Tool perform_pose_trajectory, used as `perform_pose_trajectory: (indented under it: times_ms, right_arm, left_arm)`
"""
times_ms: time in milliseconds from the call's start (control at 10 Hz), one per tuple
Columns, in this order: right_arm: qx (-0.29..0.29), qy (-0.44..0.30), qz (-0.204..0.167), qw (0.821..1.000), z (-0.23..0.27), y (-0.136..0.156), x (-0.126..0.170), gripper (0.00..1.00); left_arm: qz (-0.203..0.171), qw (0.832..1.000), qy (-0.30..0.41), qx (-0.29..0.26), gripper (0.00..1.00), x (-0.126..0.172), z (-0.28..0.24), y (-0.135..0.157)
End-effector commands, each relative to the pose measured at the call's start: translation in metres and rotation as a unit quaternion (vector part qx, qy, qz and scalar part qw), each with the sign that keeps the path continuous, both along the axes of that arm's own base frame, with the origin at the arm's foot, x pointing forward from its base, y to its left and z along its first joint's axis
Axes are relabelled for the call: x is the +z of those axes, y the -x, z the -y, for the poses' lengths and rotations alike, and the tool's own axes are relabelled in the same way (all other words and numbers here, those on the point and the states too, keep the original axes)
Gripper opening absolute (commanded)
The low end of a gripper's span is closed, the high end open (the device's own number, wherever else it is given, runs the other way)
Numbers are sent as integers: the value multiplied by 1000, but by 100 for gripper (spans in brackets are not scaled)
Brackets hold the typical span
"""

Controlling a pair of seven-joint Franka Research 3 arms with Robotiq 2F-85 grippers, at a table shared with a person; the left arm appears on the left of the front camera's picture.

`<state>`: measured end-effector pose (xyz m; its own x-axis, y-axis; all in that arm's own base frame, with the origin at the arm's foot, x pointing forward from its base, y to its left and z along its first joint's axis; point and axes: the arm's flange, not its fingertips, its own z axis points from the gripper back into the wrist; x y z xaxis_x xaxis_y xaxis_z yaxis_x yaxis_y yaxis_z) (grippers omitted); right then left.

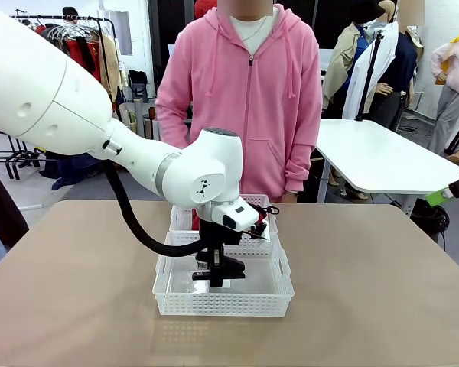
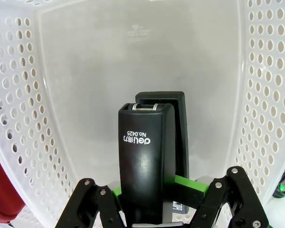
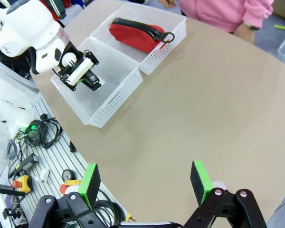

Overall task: Distribute items into two baskets.
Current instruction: Place the picked Stapler into the Organizing basket as instructed by the person.

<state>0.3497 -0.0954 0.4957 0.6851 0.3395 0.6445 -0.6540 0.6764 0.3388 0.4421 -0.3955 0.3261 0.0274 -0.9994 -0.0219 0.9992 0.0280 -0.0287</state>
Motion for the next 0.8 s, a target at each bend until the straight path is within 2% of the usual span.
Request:
perform_pose_trajectory:
  times_ms: [0,100,500,600,700]
  right_arm:
    - [1,-9,5,1000,-1,-1,1,100]
    - [1,-9,5,1000,-1,-1,1,100]
    - [1,-9,5,1000,-1,-1,1,100]
    - [1,-9,5,1000,-1,-1,1,100]
    - [1,-9,5,1000,-1,-1,1,100]
  left_arm:
    - [5,1000,3,-3,0,1,-4,0]
    - [2,1000,5,-1,10,1,-4,-1]
    - [-7,1000,7,-4,90,-1,-6,1]
    - [-8,1000,6,-4,100,0,-6,1]
    - [-10,1000,5,-5,100,1,-6,2]
